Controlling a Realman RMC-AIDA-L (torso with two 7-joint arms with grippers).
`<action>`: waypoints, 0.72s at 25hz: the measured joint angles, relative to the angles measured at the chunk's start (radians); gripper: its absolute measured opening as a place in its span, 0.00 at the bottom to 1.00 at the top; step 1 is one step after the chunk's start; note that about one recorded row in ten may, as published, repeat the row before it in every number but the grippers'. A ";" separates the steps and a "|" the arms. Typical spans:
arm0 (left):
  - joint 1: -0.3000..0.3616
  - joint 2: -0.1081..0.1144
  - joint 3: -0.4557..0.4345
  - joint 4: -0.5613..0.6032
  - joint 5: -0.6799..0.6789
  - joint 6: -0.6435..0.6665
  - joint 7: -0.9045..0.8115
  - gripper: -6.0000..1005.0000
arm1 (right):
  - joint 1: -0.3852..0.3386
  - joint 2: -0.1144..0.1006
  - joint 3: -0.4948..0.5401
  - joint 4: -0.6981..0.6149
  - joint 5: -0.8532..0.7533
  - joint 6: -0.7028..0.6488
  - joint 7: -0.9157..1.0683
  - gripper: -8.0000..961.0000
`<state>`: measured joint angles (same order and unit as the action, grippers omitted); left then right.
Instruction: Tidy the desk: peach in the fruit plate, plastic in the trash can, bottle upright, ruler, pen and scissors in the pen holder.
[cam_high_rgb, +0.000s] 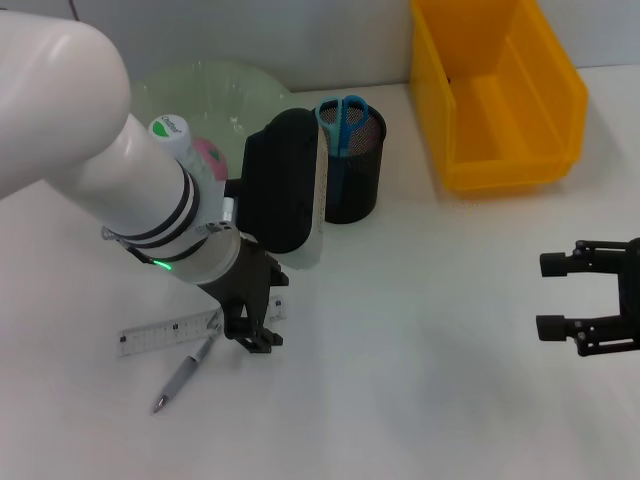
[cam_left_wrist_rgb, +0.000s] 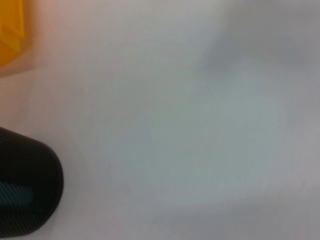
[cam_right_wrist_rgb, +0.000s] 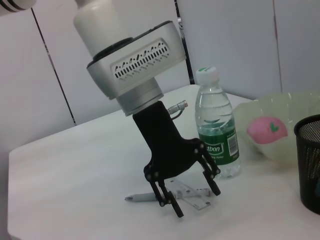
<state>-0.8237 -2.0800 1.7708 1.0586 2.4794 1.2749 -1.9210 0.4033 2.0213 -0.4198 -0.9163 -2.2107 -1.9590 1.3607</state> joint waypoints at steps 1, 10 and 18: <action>0.000 0.000 0.000 -0.001 0.000 -0.001 0.002 0.70 | 0.001 0.001 0.000 0.000 -0.001 0.000 0.001 0.84; 0.000 0.000 -0.006 -0.015 0.000 -0.013 0.020 0.70 | 0.012 0.004 -0.001 -0.001 -0.009 0.000 0.012 0.84; 0.000 0.000 -0.014 -0.028 -0.001 -0.017 0.044 0.70 | 0.020 0.005 -0.015 -0.001 -0.012 0.000 0.025 0.84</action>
<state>-0.8240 -2.0800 1.7573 1.0310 2.4788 1.2574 -1.8771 0.4237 2.0264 -0.4346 -0.9173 -2.2223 -1.9588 1.3857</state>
